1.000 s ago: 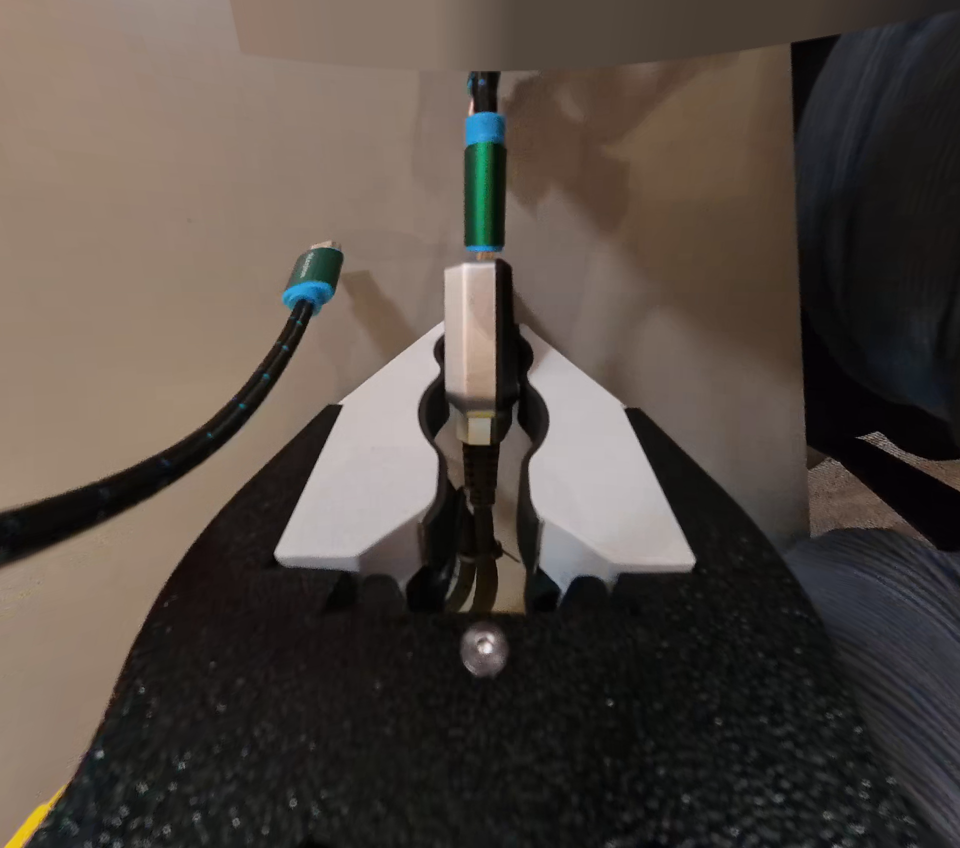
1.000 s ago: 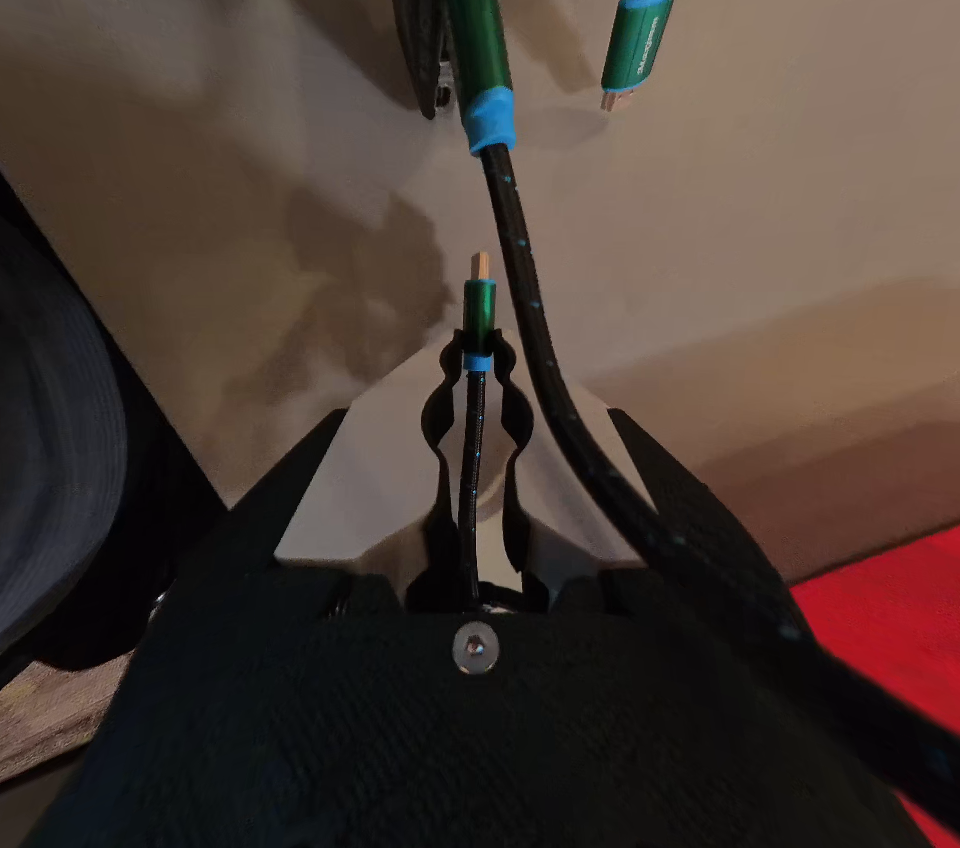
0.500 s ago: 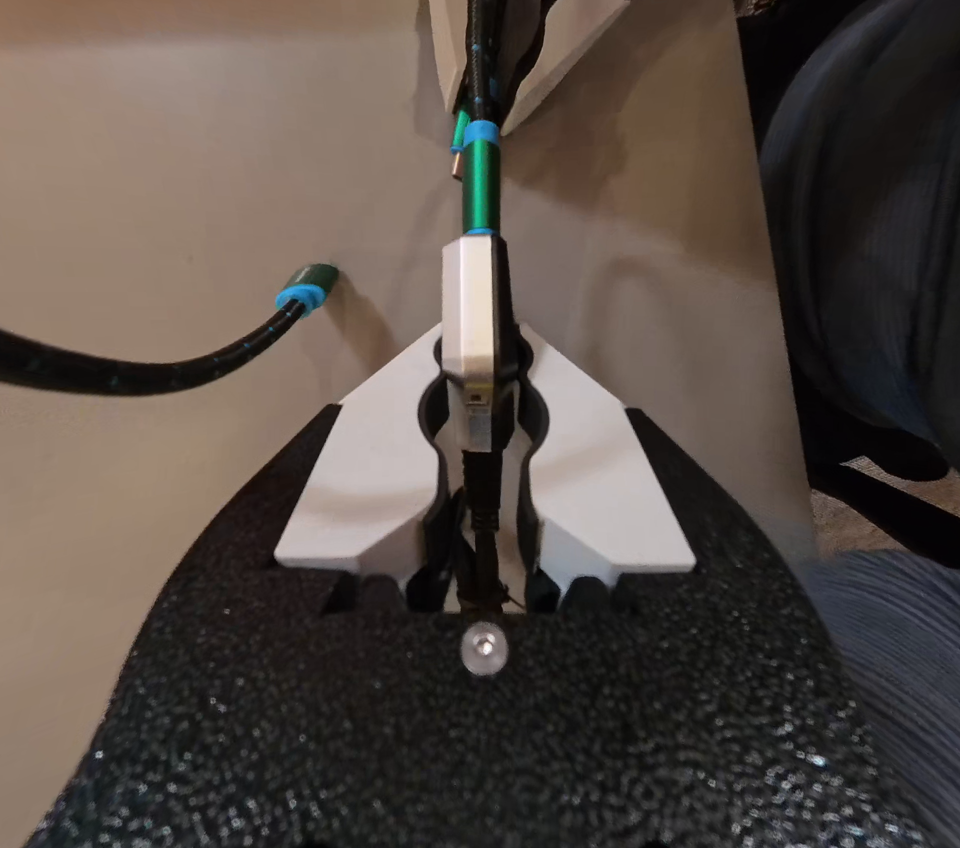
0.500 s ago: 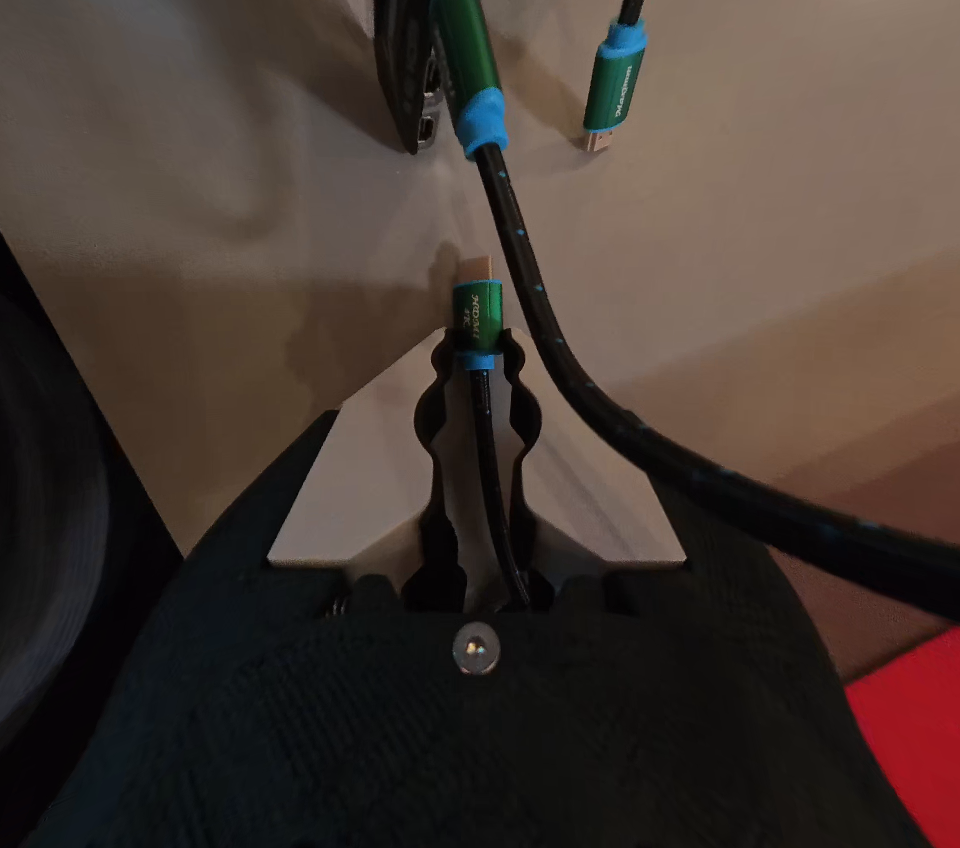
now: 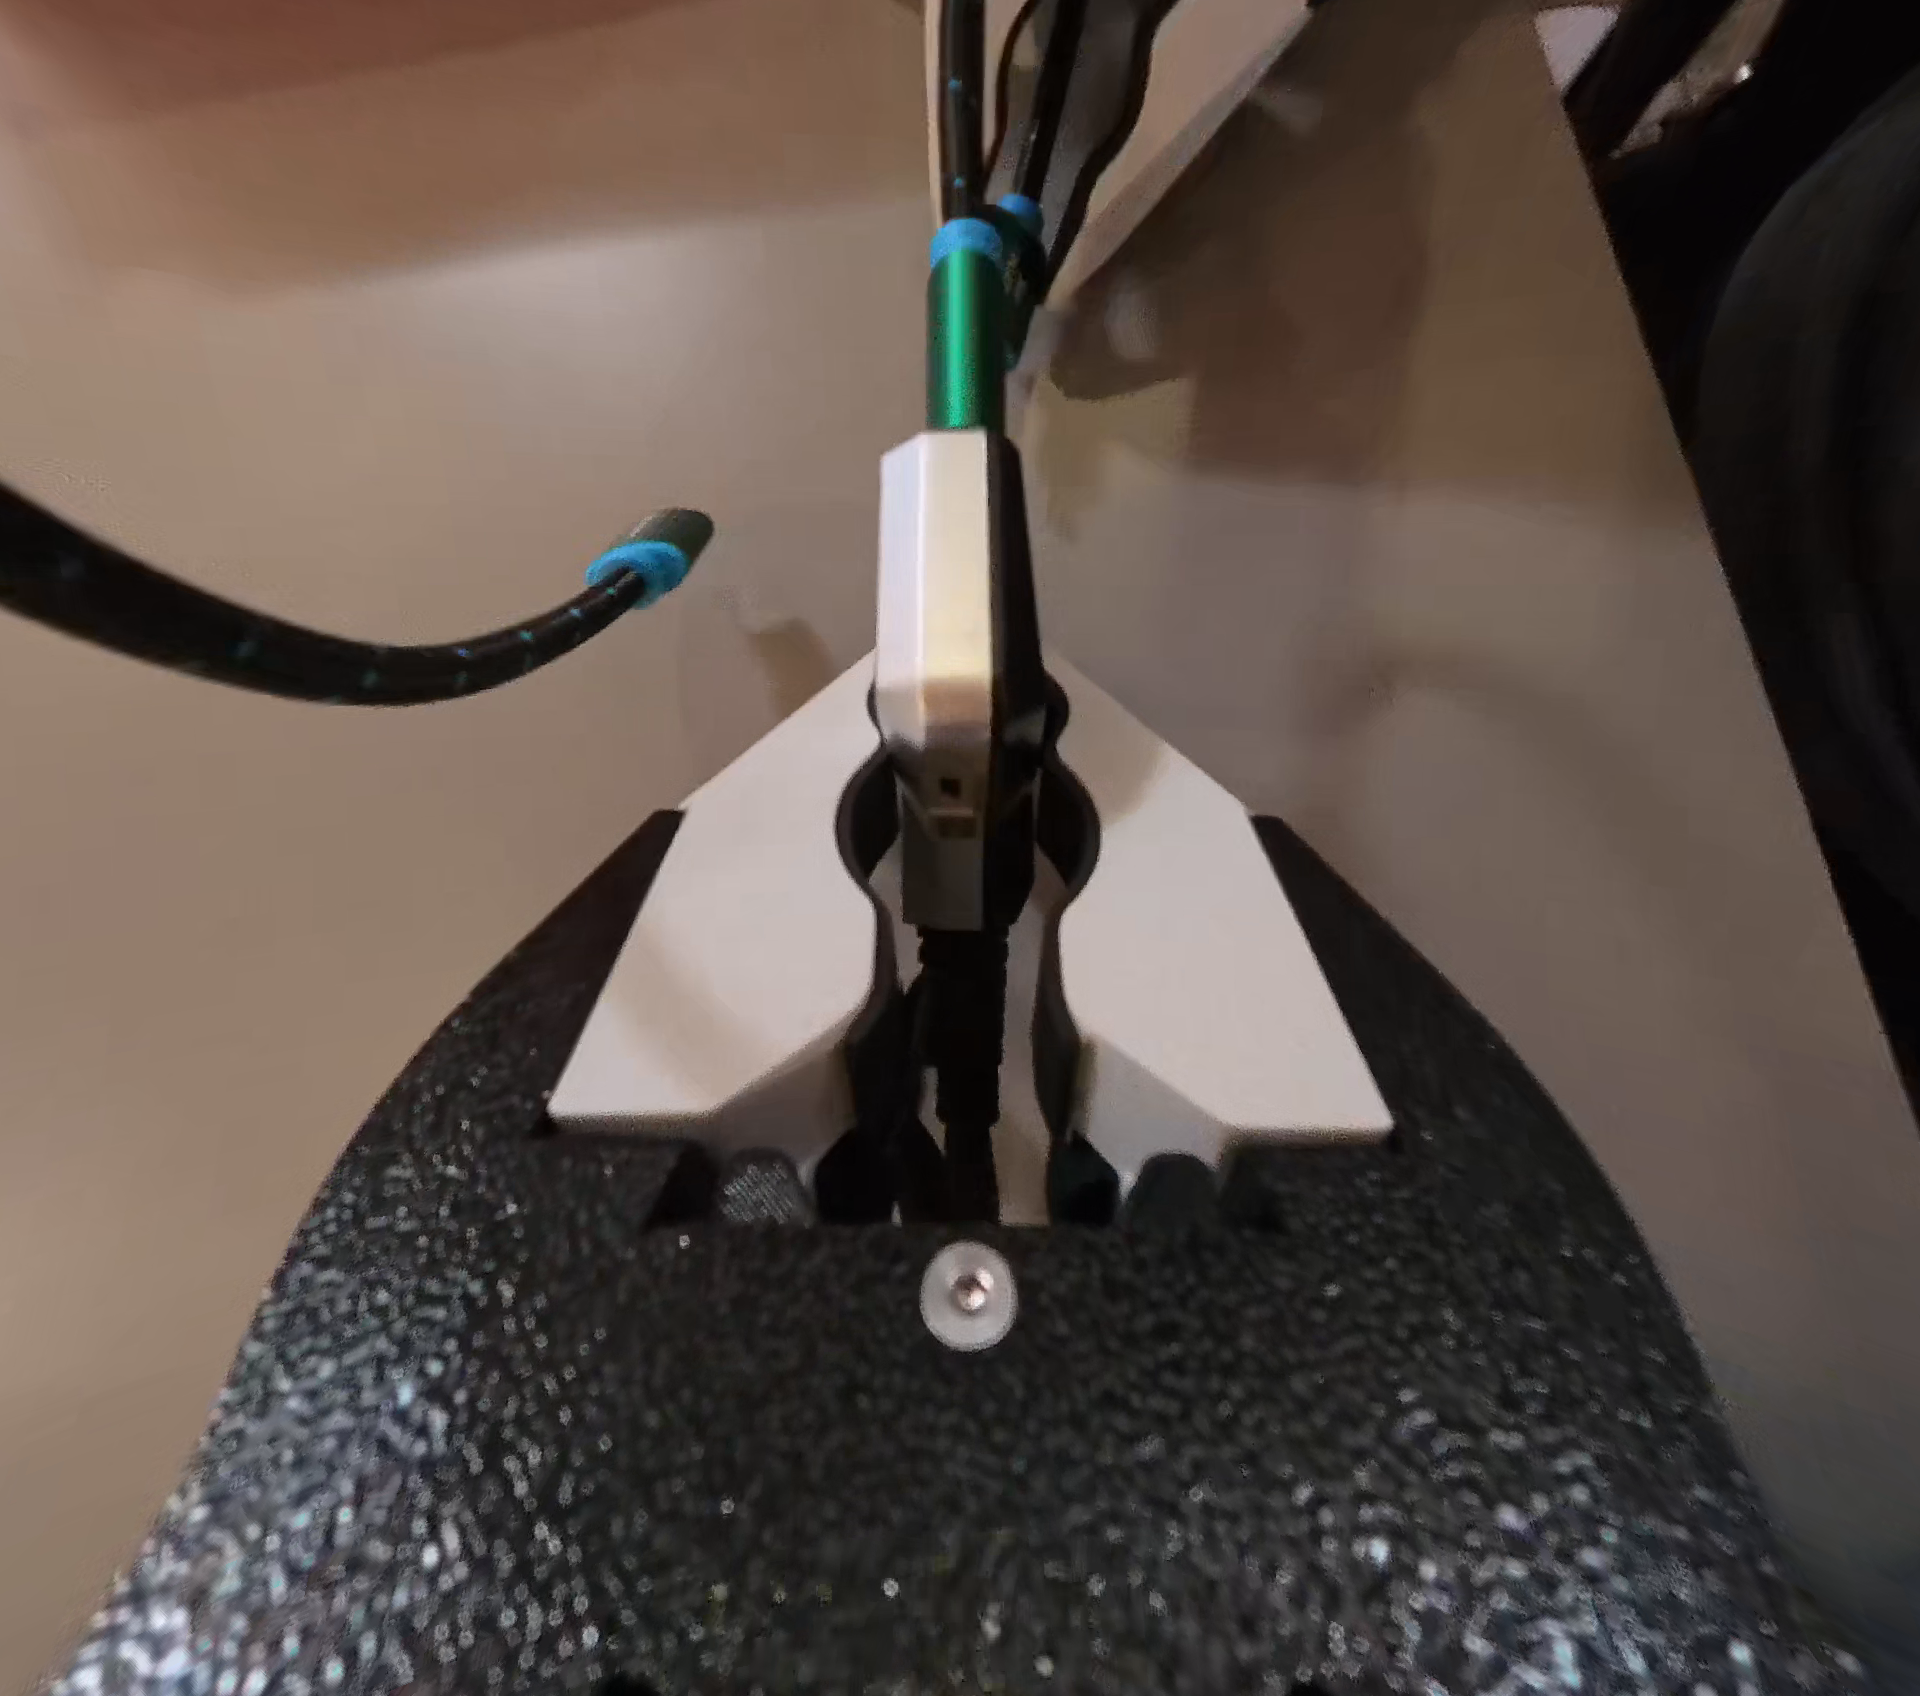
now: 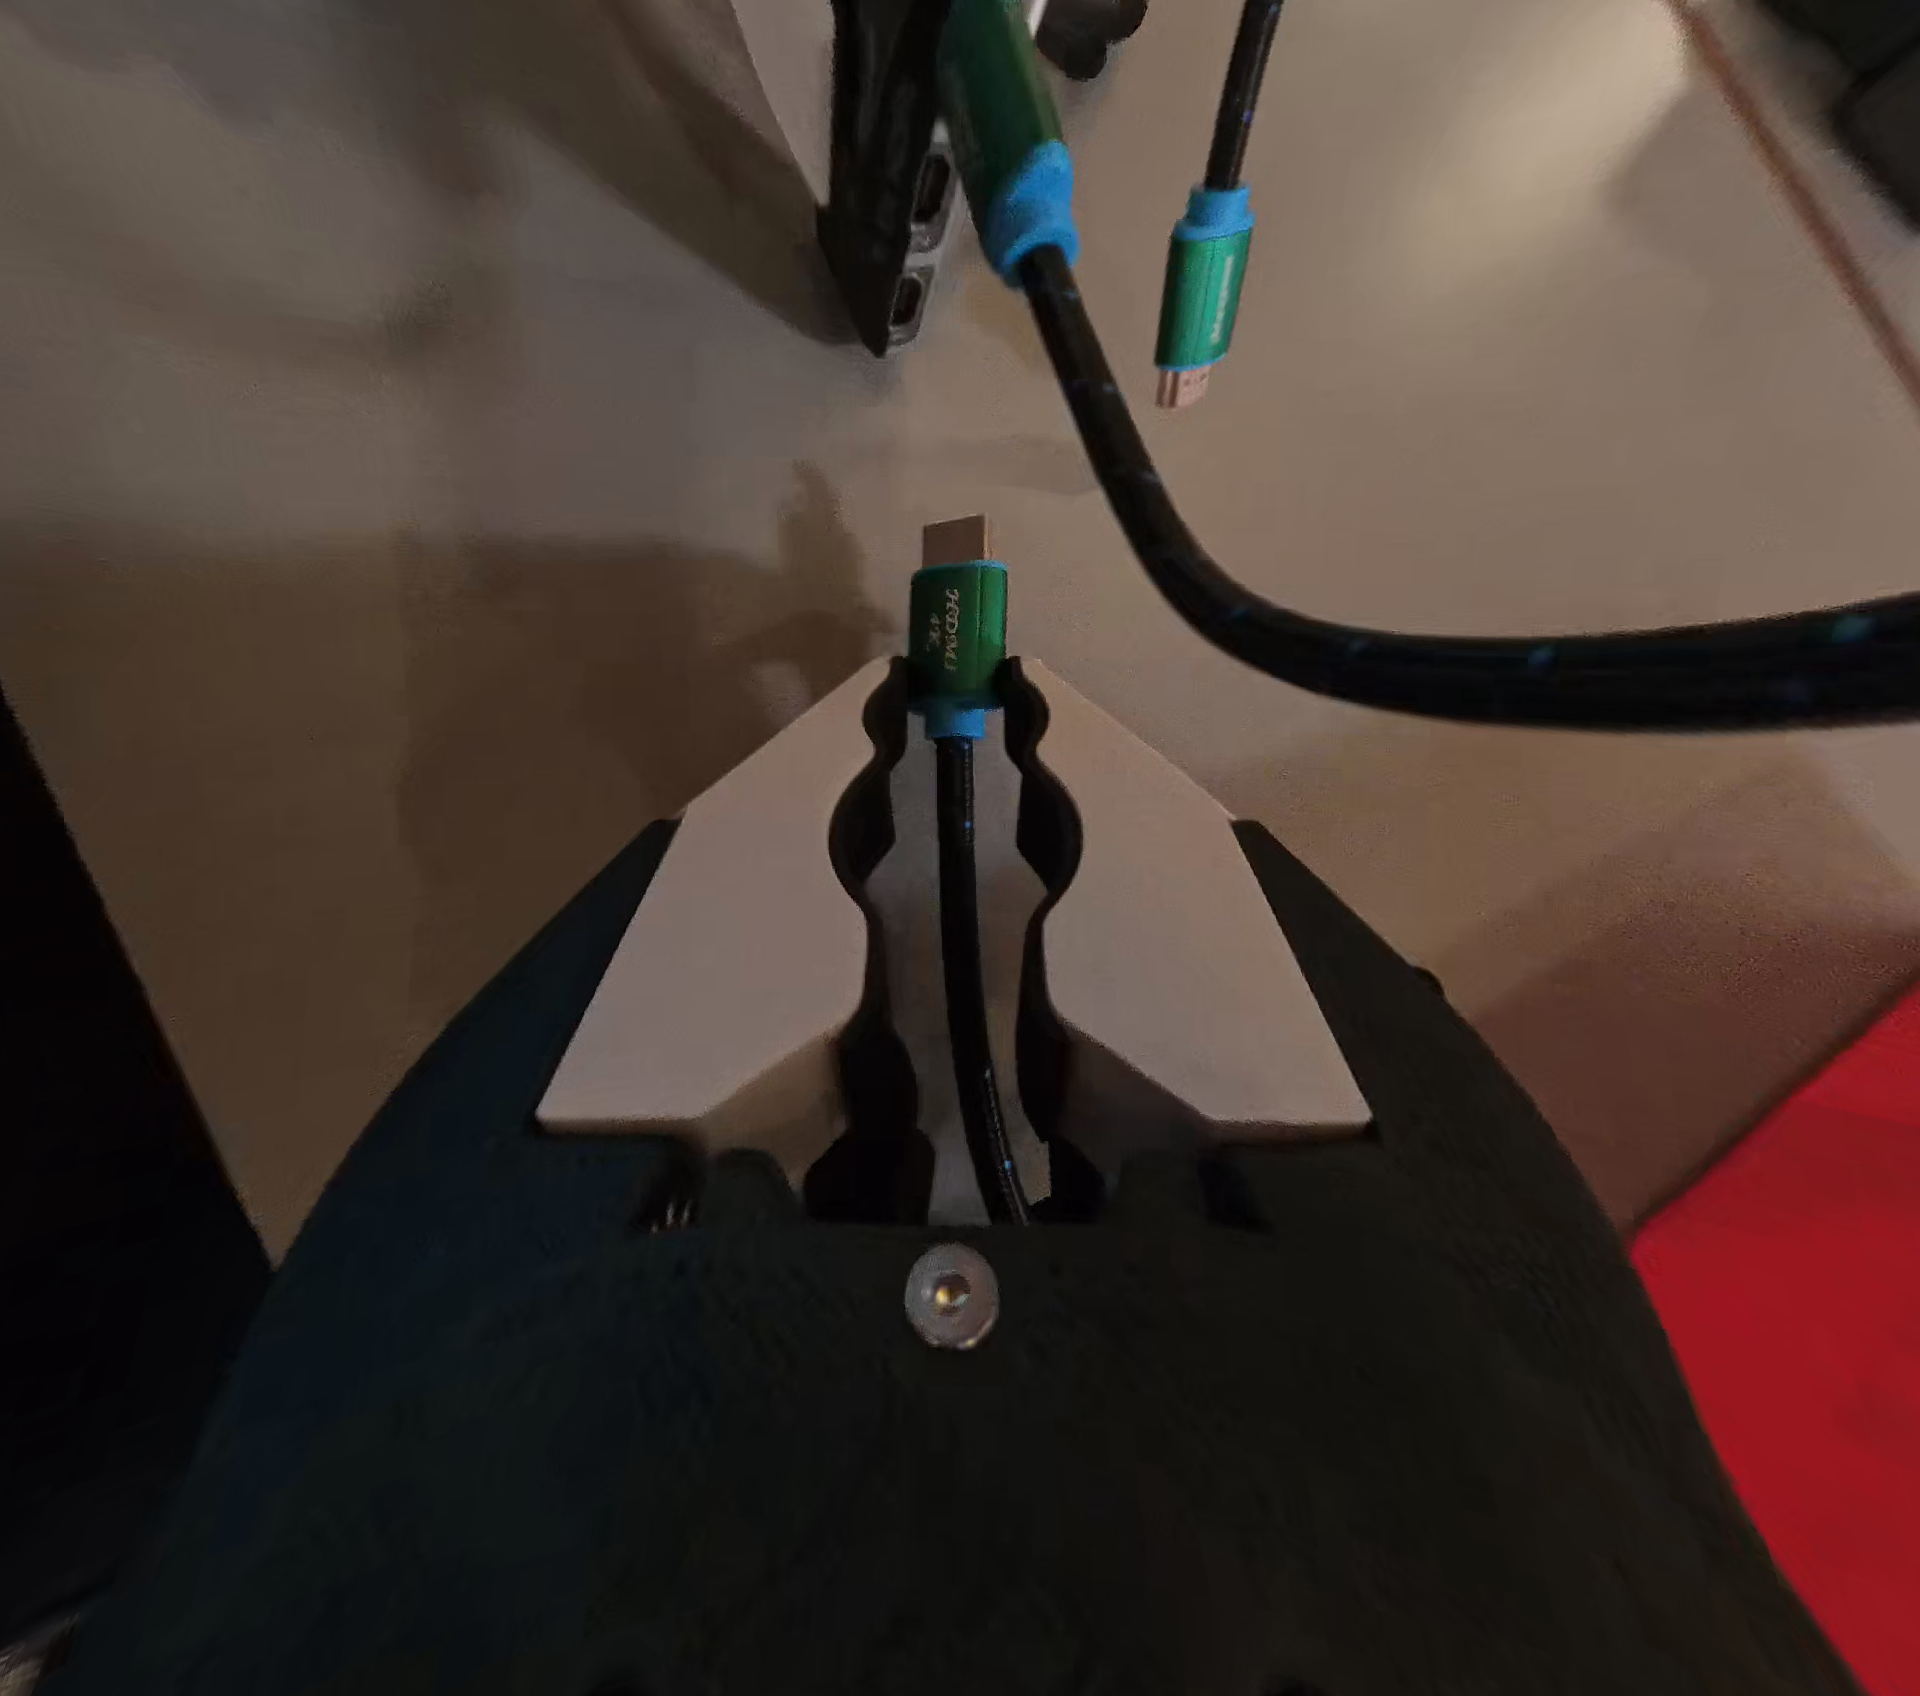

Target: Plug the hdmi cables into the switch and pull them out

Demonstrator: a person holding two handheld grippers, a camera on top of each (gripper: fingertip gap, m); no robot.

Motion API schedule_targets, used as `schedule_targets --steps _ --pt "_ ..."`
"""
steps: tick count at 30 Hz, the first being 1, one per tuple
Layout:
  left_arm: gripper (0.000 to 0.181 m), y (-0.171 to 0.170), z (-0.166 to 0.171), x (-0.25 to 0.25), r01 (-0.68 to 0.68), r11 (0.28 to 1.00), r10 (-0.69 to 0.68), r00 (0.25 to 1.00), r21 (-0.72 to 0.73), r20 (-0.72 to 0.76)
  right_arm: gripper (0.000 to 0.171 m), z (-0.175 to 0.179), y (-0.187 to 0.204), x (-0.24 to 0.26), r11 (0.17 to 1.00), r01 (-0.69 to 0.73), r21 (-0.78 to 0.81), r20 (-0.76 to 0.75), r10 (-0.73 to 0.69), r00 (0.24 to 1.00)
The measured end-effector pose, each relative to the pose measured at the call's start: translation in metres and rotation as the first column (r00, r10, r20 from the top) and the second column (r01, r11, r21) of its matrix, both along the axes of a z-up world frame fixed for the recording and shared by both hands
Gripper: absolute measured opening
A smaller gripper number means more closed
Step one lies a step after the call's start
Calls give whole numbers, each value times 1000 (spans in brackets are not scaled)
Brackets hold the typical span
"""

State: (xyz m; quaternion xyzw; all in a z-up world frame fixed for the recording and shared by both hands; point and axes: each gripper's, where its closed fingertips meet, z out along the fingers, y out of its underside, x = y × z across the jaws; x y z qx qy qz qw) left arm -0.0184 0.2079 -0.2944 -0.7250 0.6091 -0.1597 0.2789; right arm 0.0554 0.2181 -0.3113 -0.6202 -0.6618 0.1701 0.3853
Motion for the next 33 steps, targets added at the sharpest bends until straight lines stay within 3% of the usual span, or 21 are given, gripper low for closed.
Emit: schedule_targets --steps 5,8,11,15,18,21,25,29,33 --pt "19 0 3 4 -80 996 84 991 -40 107 17 13 9 2 953 -48 301 94 20 995" --pt "19 3 0 3 -113 992 118 986 -49 116 17 0 6 1 947 -103 305 163 55 985" --pt "19 3 0 4 -127 990 136 981 -68 140 17 -7 5 1 975 -93 203 171 59 983" --pt "19 3 0 5 -128 989 138 979 -70 153 18 -11 7 2 996 -11 -92 127 22 992" --pt "19 3 0 5 -129 989 138 978 -67 158 25 -12 8 1 938 48 -343 89 -18 996" --pt "19 2 0 5 -128 989 138 976 -71 169 28 -8 9 -1 828 86 -554 52 -69 996" --pt "19 2 0 5 -129 988 142 972 -80 185 23 -7 7 1 751 93 -654 64 -67 996" --pt "19 1 1 5 -130 988 145 967 -86 207 13 -9 -2 -2 808 45 -588 71 -4 997" --pt "19 1 2 6 -111 993 117 967 -41 227 11 3 3 -10 967 -17 -255 41 29 999"
